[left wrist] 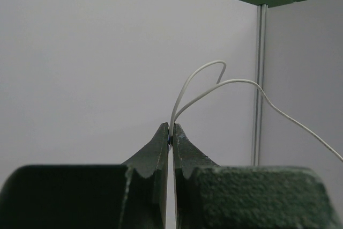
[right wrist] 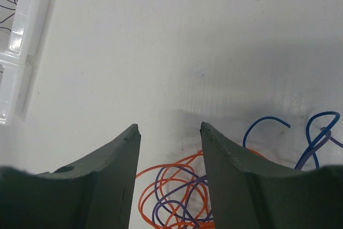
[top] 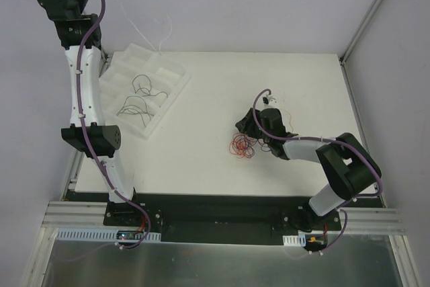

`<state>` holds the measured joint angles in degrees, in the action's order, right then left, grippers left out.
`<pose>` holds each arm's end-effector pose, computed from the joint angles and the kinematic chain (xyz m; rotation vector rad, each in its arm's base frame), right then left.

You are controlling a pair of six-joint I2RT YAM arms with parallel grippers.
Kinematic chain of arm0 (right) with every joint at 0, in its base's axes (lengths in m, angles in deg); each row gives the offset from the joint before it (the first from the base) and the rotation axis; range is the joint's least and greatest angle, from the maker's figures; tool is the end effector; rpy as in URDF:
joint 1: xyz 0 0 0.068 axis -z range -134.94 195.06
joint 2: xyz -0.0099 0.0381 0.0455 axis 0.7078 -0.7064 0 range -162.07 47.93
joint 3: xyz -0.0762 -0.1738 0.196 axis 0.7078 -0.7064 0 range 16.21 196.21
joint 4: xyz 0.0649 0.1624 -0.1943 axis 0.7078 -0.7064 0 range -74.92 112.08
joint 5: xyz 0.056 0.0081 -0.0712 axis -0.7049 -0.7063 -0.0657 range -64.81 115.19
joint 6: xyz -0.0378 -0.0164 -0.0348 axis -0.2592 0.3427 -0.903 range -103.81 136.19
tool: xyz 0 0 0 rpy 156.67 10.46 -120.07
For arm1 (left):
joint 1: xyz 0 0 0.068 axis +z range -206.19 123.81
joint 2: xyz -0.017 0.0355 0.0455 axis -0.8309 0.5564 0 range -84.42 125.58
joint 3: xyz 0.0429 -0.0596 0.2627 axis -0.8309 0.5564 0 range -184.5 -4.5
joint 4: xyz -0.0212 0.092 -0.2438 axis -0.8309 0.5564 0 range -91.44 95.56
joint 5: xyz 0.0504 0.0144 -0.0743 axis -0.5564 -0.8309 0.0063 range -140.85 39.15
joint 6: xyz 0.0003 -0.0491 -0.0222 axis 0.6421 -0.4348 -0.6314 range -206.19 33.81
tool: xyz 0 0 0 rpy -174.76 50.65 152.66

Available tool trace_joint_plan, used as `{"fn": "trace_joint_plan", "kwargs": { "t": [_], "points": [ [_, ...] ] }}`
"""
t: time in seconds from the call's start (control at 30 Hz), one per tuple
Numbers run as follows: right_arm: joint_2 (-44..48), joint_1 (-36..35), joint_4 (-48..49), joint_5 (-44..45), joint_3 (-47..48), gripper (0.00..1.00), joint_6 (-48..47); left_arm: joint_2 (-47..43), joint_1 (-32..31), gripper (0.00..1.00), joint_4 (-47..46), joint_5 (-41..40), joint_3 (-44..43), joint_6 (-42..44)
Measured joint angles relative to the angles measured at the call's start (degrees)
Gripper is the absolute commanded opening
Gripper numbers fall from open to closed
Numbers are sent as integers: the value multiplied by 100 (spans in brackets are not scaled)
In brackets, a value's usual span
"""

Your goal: Untangle the cables

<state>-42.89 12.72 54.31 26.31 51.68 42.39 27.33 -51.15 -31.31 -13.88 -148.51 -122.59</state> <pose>0.2650 0.1669 0.1670 -0.0957 2.0295 0.6383 0.3414 0.0087 0.6308 0.4335 0.6756 -0.6751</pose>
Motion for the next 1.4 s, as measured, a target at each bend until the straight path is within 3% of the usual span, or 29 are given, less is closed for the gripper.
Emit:
{"fn": "trace_joint_plan", "kwargs": {
  "t": [0.2, 0.57, 1.0, 1.4],
  "points": [
    [0, -20, -2, 0, 0, 52, -17, 157, -11, 0, 52, -131, 94, 173],
    [-13, -22, -13, 0, 11, 52, -33, 1248, -7, 0, 555, -146, 179, 190],
    [-72, -22, -83, -2, 79, 52, -33, 1287, 70, 0, 570, -103, 435, 186],
    [-155, -24, -105, -2, 98, 52, -33, 1338, 70, 0, 542, -107, 81, 118]
  ]
}}
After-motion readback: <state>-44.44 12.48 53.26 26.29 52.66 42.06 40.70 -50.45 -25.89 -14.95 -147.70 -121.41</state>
